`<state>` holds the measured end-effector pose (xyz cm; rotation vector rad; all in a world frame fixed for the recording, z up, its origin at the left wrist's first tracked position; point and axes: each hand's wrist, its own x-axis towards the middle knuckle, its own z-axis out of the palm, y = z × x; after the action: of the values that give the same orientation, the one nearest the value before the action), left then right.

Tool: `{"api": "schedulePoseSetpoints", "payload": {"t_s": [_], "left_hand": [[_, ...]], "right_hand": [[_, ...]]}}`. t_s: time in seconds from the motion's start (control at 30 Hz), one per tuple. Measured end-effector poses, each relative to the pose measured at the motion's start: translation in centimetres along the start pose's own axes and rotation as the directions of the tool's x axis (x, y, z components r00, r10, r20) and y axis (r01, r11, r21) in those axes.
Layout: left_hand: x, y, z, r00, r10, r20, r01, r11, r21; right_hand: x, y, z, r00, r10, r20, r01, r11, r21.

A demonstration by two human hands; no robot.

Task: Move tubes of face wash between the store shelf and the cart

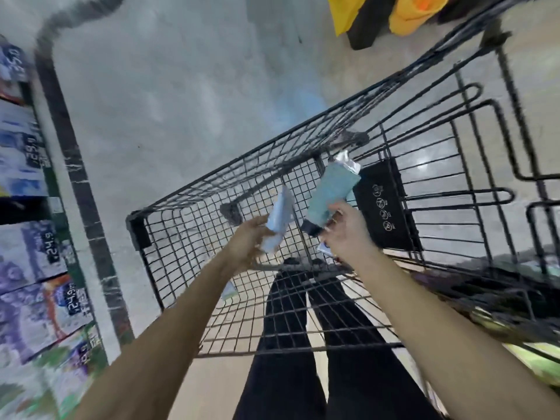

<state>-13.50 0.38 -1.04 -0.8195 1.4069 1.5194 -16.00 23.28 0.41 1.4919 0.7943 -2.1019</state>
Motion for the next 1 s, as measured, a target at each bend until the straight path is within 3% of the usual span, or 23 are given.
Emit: {"api": "schedulePoseSetpoints", "payload": {"t_s": [0.13,0.2,0.37,0.5,0.73,1.0], "left_hand": [[-8.2,0.8,2.0,0.986,0.106,0.126,-0.064,0.952,-0.299],[-12.1,1.5,3.3,0.966,0.199,0.165,-0.127,0.92,-0.372],[-19.3,2.8,5.8,0.927,0.344,0.147,-0.303,0.921,-0.245],[-23.1,2.4,6.7,0.887,0.395,0.238,-0.37,0.918,-0.143],[-29.9,-2.1,9.7,0.84,0.351,0.415,-0.388,0.922,0.005],[-33.7,-11.3,17.7,0.727,0.223,0.649,-0.43,0.885,0.178]], "right_hand": [[-7.1,-0.3,0.0,0.987,-0.094,0.131,0.118,0.974,-0.192],[-10.5,-0.6,-0.3,0.968,-0.147,0.204,0.2,0.942,-0.268],[-17.5,0.1,-2.6,0.92,-0.24,0.309,0.335,0.893,-0.302],[-23.8,2.8,-4.8,0.855,-0.378,0.356,0.469,0.856,-0.216],[-32.4,11.9,-12.8,0.777,-0.614,0.139,0.614,0.788,0.049],[-39.5,22.2,-25.3,0.657,-0.725,-0.204,0.749,0.599,0.284]]}}
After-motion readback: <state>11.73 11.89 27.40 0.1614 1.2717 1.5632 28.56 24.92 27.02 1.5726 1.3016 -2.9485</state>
